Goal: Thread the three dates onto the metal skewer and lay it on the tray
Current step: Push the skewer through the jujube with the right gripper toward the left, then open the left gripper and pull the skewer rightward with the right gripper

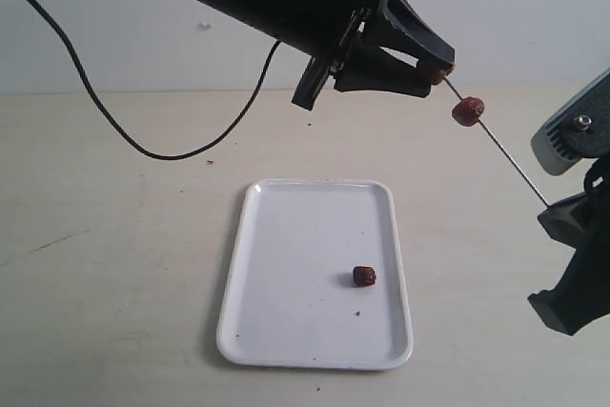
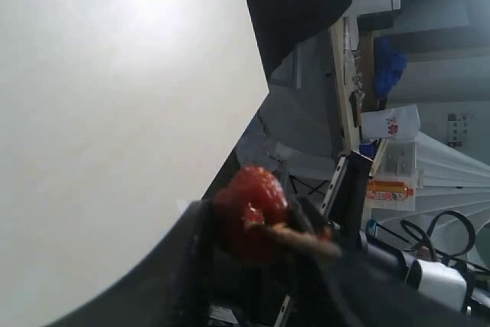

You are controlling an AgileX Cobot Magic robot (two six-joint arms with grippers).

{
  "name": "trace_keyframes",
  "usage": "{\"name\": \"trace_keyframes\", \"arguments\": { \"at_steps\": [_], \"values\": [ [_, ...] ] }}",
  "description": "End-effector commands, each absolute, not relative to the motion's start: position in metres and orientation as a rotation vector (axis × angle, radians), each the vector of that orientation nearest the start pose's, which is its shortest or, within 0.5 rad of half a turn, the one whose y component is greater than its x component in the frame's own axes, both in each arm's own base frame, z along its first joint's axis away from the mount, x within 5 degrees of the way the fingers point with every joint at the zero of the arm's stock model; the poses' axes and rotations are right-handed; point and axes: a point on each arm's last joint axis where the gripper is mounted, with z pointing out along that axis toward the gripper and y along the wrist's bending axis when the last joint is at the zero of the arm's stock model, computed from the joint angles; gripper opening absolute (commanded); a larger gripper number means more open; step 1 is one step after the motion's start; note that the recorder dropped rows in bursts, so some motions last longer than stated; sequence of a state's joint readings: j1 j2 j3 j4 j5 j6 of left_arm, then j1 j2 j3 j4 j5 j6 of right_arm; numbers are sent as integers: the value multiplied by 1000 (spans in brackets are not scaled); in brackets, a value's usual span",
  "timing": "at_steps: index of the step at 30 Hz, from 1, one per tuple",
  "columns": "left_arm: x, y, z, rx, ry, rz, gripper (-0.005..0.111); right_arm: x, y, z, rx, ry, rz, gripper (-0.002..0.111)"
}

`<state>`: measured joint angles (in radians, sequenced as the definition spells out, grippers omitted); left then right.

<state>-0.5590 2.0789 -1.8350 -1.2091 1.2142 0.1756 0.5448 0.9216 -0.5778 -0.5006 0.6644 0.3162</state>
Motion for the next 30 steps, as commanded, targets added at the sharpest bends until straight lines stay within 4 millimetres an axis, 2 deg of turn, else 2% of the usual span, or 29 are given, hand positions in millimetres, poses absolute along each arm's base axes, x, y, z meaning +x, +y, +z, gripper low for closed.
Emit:
{"name": "trace_keyframes", "arguments": {
  "at_steps": [1, 5, 11, 21, 24, 28, 30],
  "values": [
    [336, -305, 304, 517, 2585, -1797, 33, 160, 68, 264, -629, 2254, -118, 0],
    [336, -305, 304, 519, 2586, -1794, 33, 163, 70, 267, -629, 2234, -104, 0],
    [336, -305, 304, 519, 2586, -1794, 33, 168, 72, 282, -614, 2195, -105, 0],
    [336, -305, 304, 535, 2576, -1790, 33, 171, 73, 280, -622, 2222, -128, 0],
    [336, -305, 304, 549, 2568, -1786, 40, 170, 73, 279, -623, 2224, -132, 0],
    [336, -305, 304, 564, 2560, -1780, 61, 170, 72, 279, -622, 2234, -139, 0],
    [336, -305, 304, 573, 2554, -1778, 64, 170, 71, 279, -622, 2239, -146, 0]
  ]
}}
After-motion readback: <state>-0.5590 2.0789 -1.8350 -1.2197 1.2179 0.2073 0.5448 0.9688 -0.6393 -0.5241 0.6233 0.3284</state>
